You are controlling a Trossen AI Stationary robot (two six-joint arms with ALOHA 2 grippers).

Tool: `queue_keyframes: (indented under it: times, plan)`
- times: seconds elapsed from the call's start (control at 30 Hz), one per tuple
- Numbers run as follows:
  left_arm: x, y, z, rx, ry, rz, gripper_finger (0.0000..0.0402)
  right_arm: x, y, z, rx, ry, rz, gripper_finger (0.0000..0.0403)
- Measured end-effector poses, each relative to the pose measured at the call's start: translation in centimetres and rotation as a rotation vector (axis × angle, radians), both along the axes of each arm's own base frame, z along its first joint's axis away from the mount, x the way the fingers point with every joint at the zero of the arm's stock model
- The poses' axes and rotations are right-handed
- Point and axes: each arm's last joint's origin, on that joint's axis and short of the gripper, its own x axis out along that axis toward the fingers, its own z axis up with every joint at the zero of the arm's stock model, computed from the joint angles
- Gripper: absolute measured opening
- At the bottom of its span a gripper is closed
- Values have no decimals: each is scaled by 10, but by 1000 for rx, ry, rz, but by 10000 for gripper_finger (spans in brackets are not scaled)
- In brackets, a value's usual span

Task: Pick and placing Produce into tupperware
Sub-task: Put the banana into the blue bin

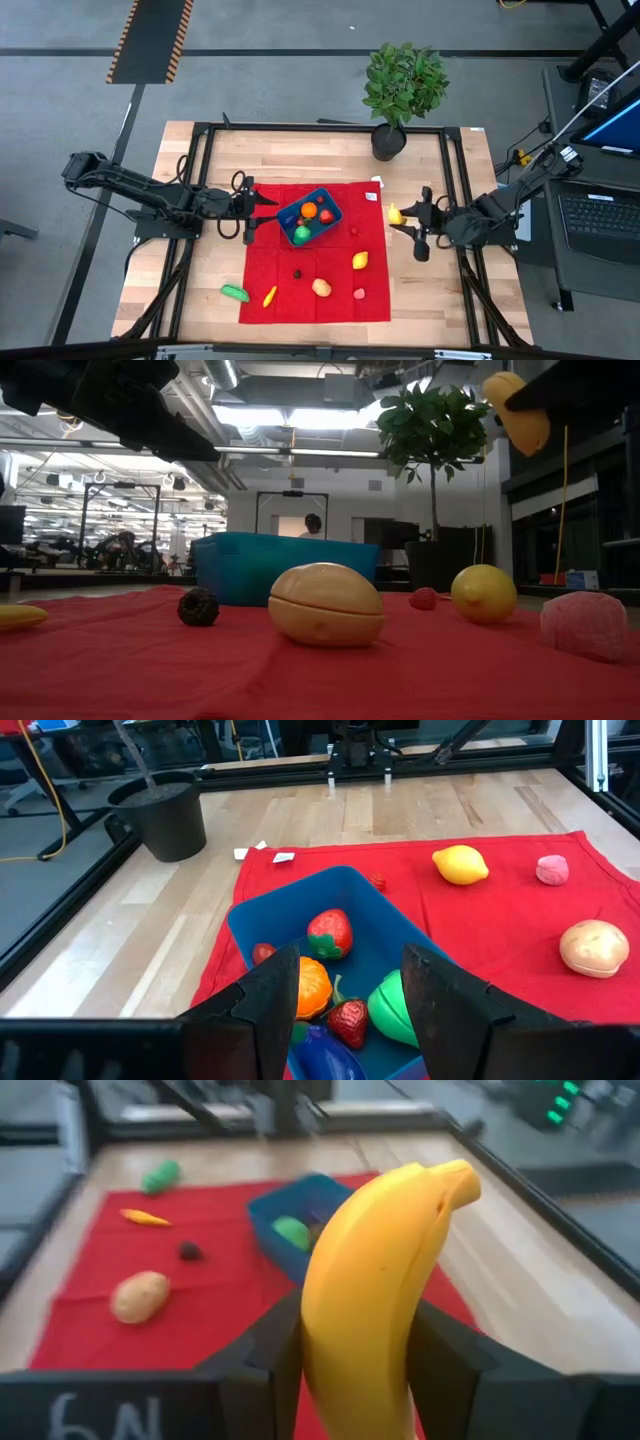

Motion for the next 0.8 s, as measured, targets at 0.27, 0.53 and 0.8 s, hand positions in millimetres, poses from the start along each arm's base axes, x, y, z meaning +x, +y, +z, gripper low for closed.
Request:
queue_keyframes:
  times: [0.27,0.53,0.8]
  plan:
    - [0,0,0,-7,-3,3,168,-8,-5,-33,18,-224,250,141]
    - [0,0,1,-10,-10,2,168,-9,-15,-48,42,-258,304,141]
    - [0,0,1,-9,-10,2,168,-5,-23,-48,22,-259,279,141]
